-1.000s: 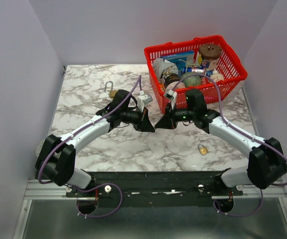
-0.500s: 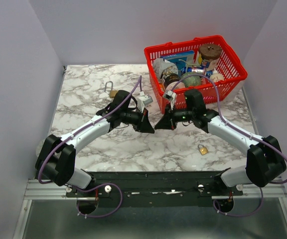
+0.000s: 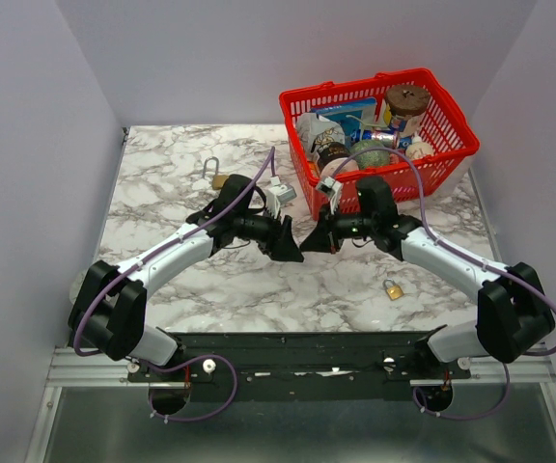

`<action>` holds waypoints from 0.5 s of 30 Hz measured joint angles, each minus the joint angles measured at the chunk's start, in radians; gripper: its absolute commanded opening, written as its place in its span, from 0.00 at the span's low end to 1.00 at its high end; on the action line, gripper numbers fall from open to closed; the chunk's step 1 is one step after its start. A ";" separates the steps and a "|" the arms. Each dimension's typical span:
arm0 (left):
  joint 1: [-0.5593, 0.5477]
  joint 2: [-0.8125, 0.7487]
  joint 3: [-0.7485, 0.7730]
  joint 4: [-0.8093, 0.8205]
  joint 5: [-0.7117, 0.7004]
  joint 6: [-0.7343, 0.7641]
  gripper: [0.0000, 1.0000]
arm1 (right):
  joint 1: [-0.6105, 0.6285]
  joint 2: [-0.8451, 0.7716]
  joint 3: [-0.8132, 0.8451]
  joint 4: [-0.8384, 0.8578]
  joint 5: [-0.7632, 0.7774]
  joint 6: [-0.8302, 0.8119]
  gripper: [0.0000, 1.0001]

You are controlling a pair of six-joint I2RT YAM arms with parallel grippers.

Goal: Unlock with the key

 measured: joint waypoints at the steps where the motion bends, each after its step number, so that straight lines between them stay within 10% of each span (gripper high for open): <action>1: 0.000 0.000 0.000 0.000 -0.001 0.003 0.77 | 0.000 -0.002 -0.003 0.001 0.010 0.006 0.01; 15: -0.001 -0.084 -0.016 0.004 -0.094 0.008 0.81 | 0.000 -0.083 -0.047 0.080 0.074 0.080 0.01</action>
